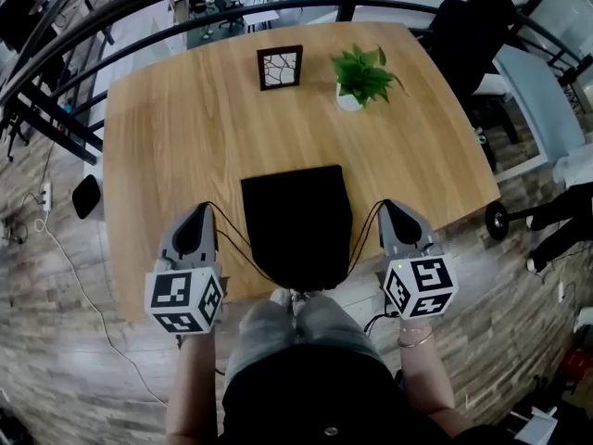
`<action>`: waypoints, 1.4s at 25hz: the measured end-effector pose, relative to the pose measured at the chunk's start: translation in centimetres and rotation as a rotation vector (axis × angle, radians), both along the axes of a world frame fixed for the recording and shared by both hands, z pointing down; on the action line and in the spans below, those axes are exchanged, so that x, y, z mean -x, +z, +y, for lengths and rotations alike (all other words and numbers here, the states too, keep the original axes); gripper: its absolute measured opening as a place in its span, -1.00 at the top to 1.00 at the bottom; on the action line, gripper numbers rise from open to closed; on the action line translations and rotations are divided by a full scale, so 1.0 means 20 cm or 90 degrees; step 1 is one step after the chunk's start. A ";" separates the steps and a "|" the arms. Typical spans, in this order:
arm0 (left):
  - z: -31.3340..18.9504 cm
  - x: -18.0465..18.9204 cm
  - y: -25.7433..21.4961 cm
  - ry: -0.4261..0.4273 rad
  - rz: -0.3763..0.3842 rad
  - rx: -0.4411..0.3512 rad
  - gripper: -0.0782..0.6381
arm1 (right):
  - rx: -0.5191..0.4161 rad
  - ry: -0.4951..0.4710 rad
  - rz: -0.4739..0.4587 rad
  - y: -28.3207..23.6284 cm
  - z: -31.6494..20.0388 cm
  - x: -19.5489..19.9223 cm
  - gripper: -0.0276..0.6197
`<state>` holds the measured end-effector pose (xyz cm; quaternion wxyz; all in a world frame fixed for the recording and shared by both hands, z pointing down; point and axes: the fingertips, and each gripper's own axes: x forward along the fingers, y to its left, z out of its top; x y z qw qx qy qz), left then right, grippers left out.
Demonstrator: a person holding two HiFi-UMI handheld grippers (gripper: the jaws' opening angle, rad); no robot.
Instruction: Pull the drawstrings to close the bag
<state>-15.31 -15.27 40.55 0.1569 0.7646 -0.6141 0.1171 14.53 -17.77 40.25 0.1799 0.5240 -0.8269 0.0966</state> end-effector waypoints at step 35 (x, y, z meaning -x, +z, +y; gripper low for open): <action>0.19 -0.39 0.54 0.160 0.036 0.183 0.46 | 0.267 -0.062 0.002 0.62 0.28 0.16 0.51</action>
